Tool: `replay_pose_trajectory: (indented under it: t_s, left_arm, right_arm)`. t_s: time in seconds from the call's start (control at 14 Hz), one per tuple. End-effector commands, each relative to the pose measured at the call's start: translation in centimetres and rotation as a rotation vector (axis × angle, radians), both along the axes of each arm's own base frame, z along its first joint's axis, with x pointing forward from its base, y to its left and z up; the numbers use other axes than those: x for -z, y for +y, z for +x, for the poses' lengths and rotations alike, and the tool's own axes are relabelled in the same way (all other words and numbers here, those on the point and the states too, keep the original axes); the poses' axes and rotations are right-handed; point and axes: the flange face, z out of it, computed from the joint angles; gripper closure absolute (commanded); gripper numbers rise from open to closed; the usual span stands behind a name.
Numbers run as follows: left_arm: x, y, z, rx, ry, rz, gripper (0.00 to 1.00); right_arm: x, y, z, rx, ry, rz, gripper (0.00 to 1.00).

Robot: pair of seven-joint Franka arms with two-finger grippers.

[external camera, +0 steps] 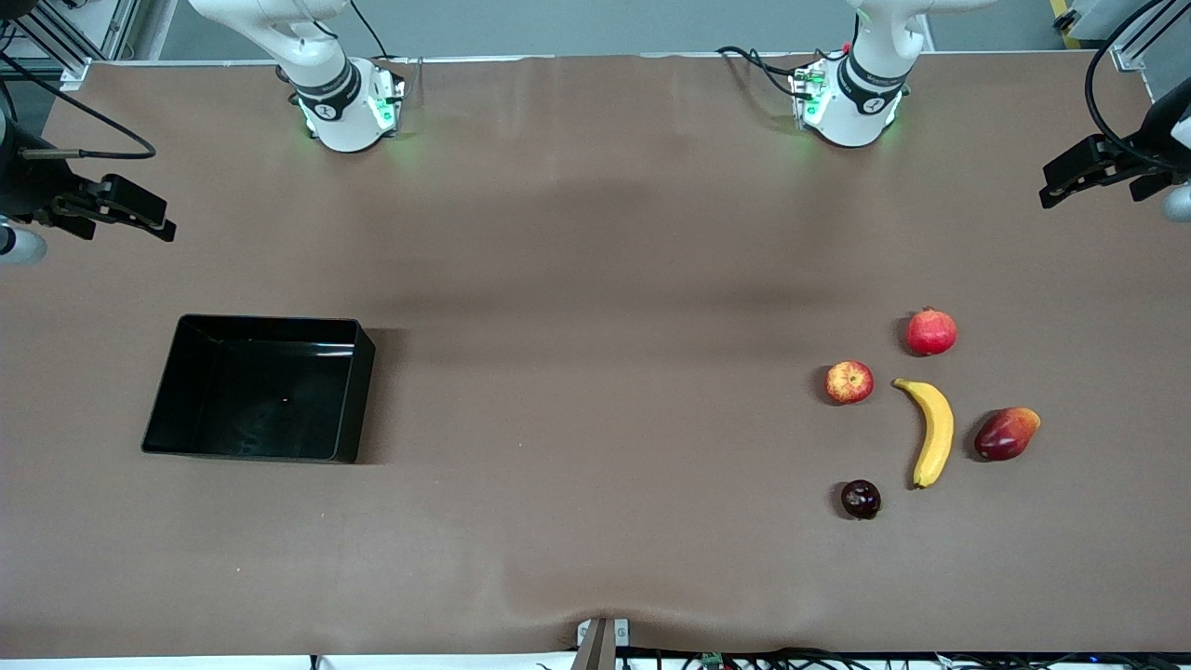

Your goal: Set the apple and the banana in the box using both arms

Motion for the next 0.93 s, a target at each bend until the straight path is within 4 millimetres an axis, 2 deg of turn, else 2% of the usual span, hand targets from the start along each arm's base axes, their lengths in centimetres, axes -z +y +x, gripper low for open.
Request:
replay_pose_trajectory:
  t_s: [0.0,0.43,0.71,0.85]
  left_arm:
    - [-0.5,-0.1,0.3,-0.005,-0.011,0.020,0.00]
    - [-0.2,0.6,0.4,-0.003,-0.003,0.017,0.00]
    - [1.8,0.9,0.5,-0.007,0.032,0.022,0.00]
    - [3.6,1.3,0.6,-0.009,0.054,0.061,0.00]
  right_arm:
    - [-0.2,0.6,0.0,0.009,-0.003,-0.015,0.00]
    - [-0.3,0.7,0.0,0.007,-0.006,-0.015,0.00]
    - [-0.2,0.7,0.0,0.005,-0.003,-0.015,0.00]
    - [-0.2,0.7,0.0,0.005,-0.004,-0.015,0.00]
